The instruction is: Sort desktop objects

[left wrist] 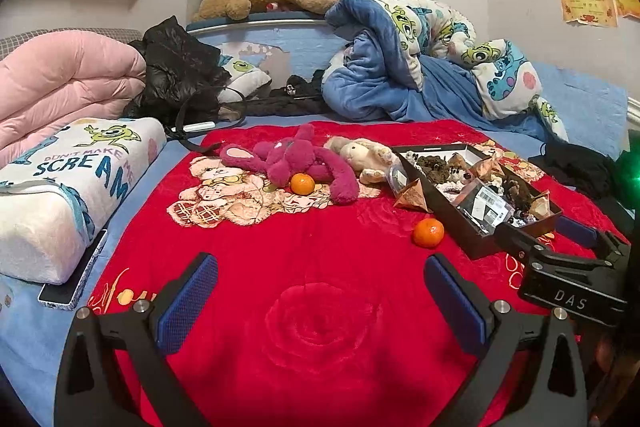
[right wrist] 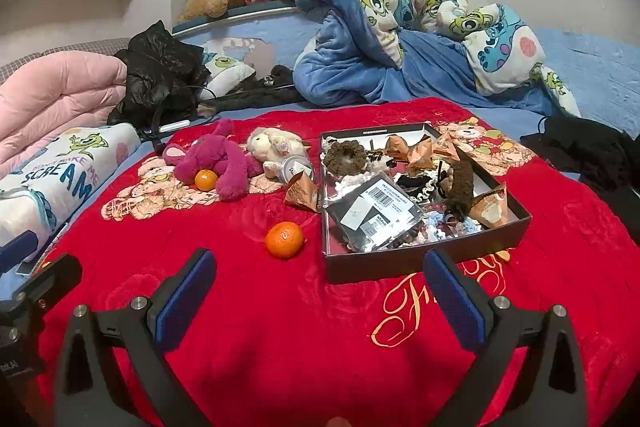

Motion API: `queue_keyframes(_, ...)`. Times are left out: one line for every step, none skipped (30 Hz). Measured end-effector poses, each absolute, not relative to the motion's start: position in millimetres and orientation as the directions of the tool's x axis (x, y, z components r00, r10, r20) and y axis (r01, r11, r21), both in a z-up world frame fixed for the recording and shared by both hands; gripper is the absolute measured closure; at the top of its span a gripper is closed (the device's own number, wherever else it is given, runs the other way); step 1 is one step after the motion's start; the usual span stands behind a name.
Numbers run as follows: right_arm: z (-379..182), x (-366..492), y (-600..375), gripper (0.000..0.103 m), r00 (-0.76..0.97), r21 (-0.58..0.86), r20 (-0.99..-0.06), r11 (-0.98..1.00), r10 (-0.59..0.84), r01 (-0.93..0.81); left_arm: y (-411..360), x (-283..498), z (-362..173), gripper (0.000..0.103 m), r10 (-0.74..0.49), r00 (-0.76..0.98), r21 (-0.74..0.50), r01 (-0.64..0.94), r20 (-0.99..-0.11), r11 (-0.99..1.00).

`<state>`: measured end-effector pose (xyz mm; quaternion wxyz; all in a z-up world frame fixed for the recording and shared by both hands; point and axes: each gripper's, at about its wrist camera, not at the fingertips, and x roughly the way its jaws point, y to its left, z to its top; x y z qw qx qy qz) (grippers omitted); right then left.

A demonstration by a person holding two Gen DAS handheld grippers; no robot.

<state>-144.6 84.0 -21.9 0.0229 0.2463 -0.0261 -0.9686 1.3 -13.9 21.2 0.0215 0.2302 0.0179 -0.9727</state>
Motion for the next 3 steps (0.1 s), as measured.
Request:
queue_keyframes(-21.9, -144.5, 83.9, 0.0, -0.878, 0.061, -0.475, -0.998, -0.056, 0.03, -13.7, 1.8, 21.3, 0.0, -0.023, -0.893, -0.029, 0.041, -0.449, -0.999)
queue_keyframes(-22.0, -144.8, 83.9, 0.0, -0.878, 0.061, -0.475, -0.998, -0.055, 0.03, -13.3, 2.0, 21.7, 0.0, -0.022, -0.894, -0.029, 0.039, -0.448, -0.999)
queue_keyframes(-21.9, -144.7, 84.0, 0.0, -0.877, 0.062, -0.476, -0.998, -0.056, 0.031, -12.4, 2.3, 21.6, 0.0, -0.023, -0.894, -0.026, 0.038, -0.447, -0.999)
